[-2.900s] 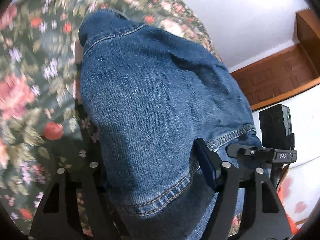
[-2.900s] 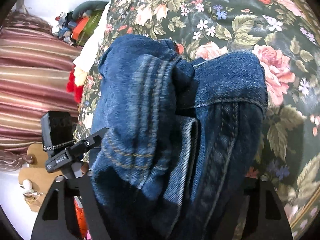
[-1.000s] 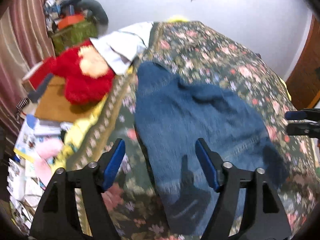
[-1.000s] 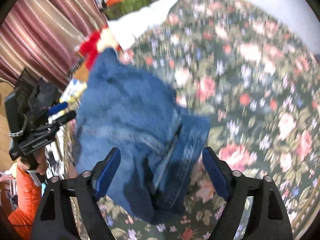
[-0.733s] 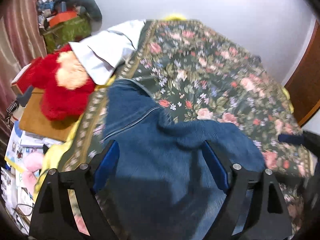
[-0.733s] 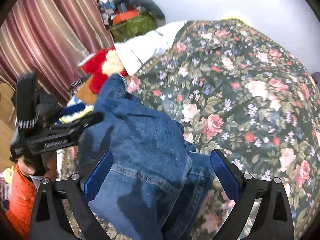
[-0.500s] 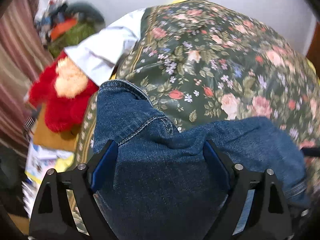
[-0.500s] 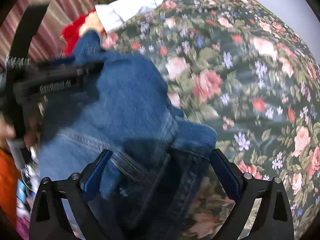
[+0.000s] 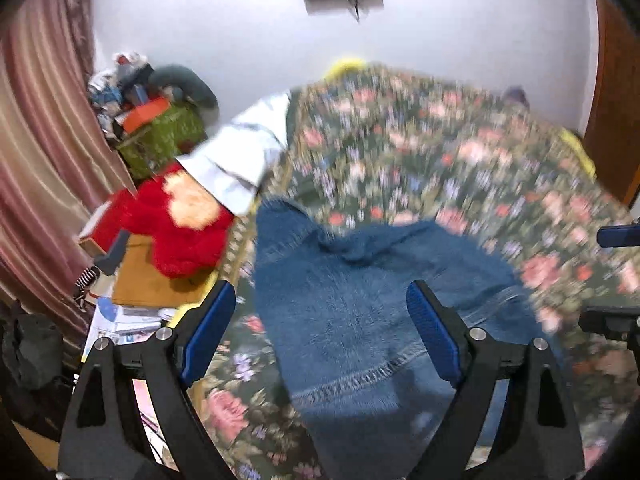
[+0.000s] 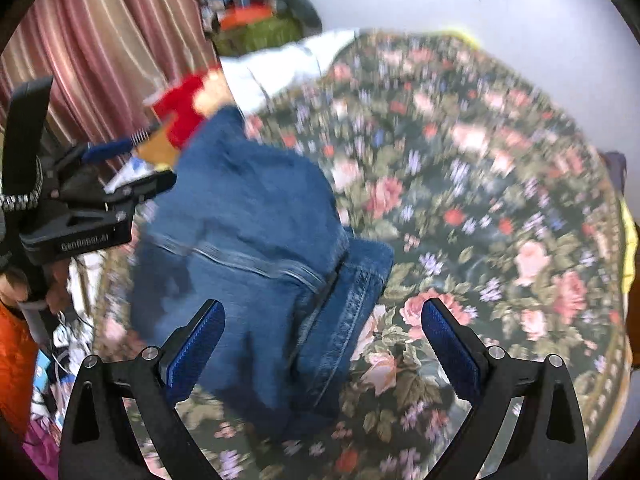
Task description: Fold large clothes
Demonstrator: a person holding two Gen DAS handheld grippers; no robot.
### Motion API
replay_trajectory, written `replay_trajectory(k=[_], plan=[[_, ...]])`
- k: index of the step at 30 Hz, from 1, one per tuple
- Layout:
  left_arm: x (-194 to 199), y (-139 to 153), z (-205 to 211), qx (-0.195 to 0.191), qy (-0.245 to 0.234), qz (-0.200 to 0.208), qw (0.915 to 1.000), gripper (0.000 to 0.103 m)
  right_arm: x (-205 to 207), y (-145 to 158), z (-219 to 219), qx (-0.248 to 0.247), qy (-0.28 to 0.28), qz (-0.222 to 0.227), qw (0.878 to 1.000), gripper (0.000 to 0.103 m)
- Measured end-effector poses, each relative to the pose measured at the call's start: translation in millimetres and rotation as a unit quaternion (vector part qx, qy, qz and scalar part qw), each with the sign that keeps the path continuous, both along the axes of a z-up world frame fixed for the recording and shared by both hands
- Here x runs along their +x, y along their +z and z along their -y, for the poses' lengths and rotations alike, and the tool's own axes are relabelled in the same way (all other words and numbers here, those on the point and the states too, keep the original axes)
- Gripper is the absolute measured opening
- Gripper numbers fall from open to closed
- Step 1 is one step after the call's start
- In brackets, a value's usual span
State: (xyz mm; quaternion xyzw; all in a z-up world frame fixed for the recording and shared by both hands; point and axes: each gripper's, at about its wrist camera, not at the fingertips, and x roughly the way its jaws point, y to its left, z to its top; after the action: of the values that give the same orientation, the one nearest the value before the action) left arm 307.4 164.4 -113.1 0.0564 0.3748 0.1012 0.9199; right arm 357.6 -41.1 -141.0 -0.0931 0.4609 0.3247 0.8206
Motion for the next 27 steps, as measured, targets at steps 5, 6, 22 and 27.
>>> replay_trajectory(k=[5,6,22,27], plan=[[-58,70,10,-0.024,-0.006,0.088,0.9958,0.088,-43,76,22,0.071,-0.013,0.073,0.995,0.098],[-72,84,14,-0.027,-0.008,0.107,0.9939,0.088,-51,88,24,0.084,-0.014,0.085,0.993,0.098],[-238,157,68,-0.042,0.006,0.289,0.9563,0.088,-225,209,71,0.207,-0.053,0.295,0.931,0.098],[-252,154,76,-0.038,0.02,0.298,0.9535,0.1,-251,206,71,0.194,-0.067,0.314,0.927,0.103]])
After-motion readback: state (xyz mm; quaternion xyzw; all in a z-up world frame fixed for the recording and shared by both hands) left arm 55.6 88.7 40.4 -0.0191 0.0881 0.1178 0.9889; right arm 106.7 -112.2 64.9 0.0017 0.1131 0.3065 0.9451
